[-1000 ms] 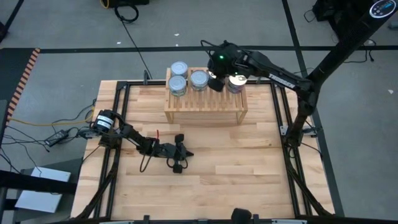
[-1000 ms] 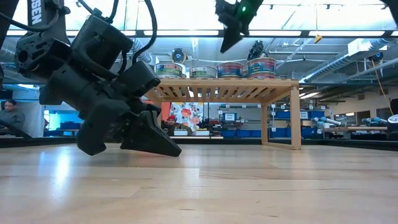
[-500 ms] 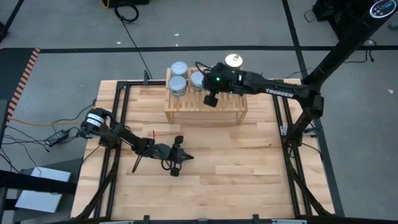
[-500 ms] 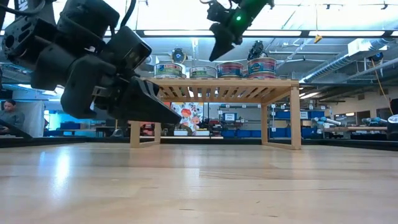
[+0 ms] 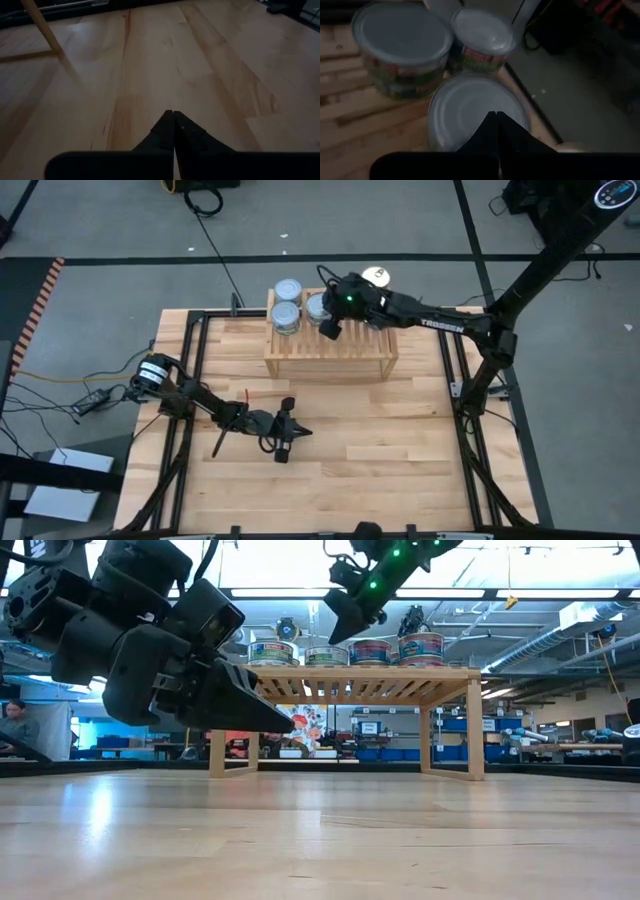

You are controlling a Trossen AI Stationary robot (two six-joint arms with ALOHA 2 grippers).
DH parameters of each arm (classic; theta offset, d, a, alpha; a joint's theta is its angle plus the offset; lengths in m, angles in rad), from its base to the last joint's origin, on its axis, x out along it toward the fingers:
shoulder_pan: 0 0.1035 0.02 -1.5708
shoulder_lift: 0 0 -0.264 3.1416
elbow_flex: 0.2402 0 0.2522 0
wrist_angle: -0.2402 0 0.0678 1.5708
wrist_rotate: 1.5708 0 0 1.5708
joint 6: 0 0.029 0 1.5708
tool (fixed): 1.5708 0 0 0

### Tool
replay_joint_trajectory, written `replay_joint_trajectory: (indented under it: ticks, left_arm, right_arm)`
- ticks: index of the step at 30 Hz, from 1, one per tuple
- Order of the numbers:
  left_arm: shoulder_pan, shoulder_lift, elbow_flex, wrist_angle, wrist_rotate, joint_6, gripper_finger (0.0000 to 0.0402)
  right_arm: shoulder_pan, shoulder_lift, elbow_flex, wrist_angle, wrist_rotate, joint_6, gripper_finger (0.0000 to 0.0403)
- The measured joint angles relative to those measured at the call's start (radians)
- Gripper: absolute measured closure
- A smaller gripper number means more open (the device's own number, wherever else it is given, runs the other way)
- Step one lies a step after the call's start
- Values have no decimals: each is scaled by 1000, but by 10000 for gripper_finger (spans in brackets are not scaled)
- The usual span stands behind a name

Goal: Stack canned seafood by type on shelf
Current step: Return to Home Position

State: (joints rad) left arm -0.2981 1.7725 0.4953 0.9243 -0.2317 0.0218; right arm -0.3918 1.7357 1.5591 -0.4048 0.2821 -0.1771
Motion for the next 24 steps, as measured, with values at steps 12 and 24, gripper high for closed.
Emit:
replay_joint_trajectory:
  ticks: [12,24]
  left_arm:
    - [1,0,0,-7,0,-1,398]
    - [1,-4,1,7,0,0,398]
  right_arm:
    - [-13,109,118,-112,-18,20,403]
    - [8,104,167,-178,-25,-20,401]
